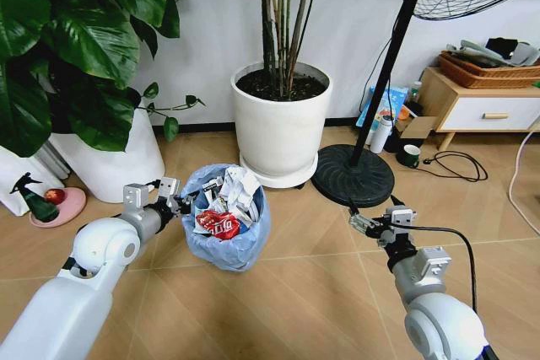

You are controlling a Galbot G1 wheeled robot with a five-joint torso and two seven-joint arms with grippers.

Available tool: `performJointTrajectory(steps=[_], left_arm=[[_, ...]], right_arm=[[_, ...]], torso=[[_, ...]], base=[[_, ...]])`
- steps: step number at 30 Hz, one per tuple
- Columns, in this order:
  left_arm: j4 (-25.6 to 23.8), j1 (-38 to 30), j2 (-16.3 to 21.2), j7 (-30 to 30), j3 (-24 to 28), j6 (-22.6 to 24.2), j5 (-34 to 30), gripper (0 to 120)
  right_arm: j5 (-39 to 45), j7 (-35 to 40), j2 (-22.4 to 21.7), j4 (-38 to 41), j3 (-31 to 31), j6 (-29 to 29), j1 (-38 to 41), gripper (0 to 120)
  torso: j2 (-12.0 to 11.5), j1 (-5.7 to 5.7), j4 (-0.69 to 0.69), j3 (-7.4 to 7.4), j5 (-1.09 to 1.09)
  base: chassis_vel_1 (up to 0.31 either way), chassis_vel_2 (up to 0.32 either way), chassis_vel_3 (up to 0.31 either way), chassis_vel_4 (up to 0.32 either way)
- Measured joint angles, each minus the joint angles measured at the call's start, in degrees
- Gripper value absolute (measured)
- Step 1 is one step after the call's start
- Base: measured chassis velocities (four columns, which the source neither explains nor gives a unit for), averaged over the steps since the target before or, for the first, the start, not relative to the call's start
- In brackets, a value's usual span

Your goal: Pick up the trash bin and place the garbage on the floor into it.

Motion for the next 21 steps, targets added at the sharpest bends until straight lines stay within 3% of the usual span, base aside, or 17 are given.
performJointTrajectory(steps=[21], left_arm=[[0.6,-0.6,-0.3,0.0,0.1,0.0,0.0,0]], right_arm=[[0.0,0.0,-0.2,-0.7,-0.3,0.5,0.6,100]], torso=[[0.0,0.01,0.01,0.0,-0.01]], base=[[0.137,0.142,-0.134,-0.135]])
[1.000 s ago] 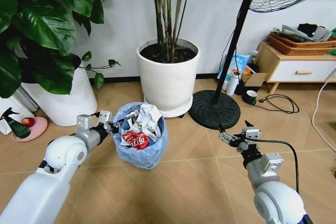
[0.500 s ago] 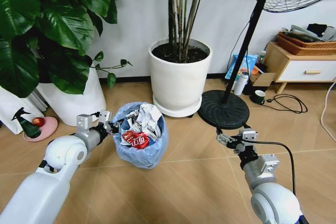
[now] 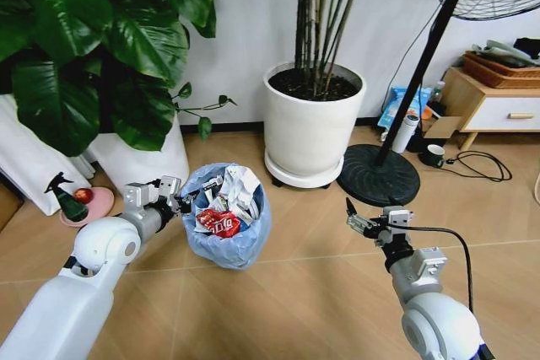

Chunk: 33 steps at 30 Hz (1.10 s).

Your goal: Pick up the trash bin and place the garbage on the floor into it.

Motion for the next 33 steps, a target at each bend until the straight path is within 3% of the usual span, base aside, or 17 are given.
performJointTrajectory(steps=[15,33], left_arm=[[0.1,0.0,0.1,0.0,0.0,0.0,0.0,0],[-0.3,0.2,1.0,-0.1,-0.4,0.0,-1.0,0]], right_arm=[[1.8,0.5,0.4,0.0,0.4,-0.4,0.0,100],[1.2,0.6,0.9,0.4,1.0,0.0,-0.7,100]], torso=[[0.0,-0.01,-0.02,0.0,0.01],[0.0,-0.01,-0.01,-0.01,-0.01]], base=[[0.079,0.081,-0.076,-0.082],[0.064,-0.082,-0.069,0.083]])
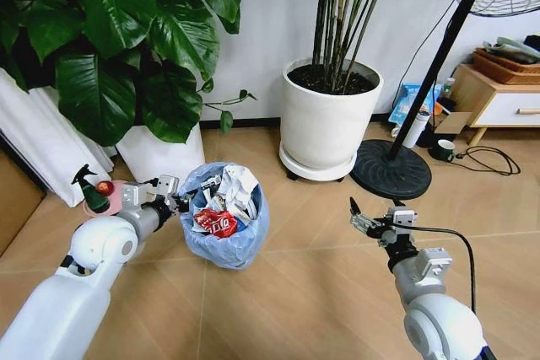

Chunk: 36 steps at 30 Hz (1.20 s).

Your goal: Pick up the trash bin and place the garbage on the floor into it.

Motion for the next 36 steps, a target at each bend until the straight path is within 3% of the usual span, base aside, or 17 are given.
performJointTrajectory(steps=[36], left_arm=[[0.5,-0.2,-0.7,-0.2,0.3,0.0,0.1,0]], right_arm=[[-1.6,-0.3,0.0,-1.1,-2.2,0.8,0.6,100]], torso=[[0.0,0.0,0.0,0.01,0.01]], base=[[0.097,-0.104,-0.1,0.103]])
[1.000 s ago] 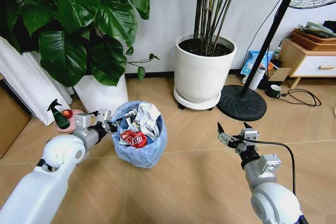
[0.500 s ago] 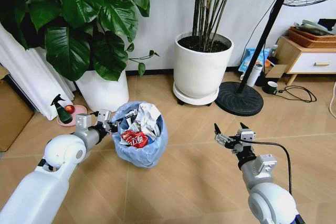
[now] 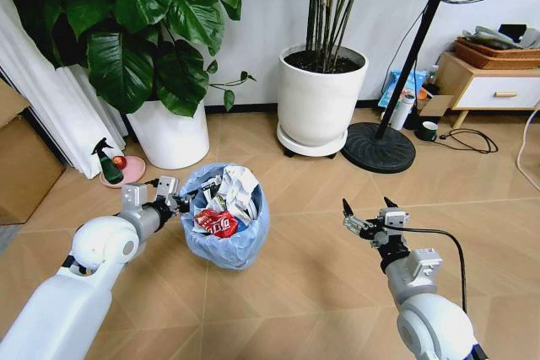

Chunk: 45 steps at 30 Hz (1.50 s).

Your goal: Pick up the trash bin and place the garbage on the floor into it.

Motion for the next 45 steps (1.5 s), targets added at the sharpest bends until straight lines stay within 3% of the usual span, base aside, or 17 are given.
performJointTrajectory(steps=[45], left_arm=[[0.2,0.6,-0.3,0.0,-0.7,0.0,0.4,0]], right_arm=[[-1.1,-0.1,0.2,-0.9,-0.9,0.5,0.1,100]], torso=[[0.0,0.0,0.0,0.0,0.01]], base=[[0.171,-0.12,-0.165,0.125]])
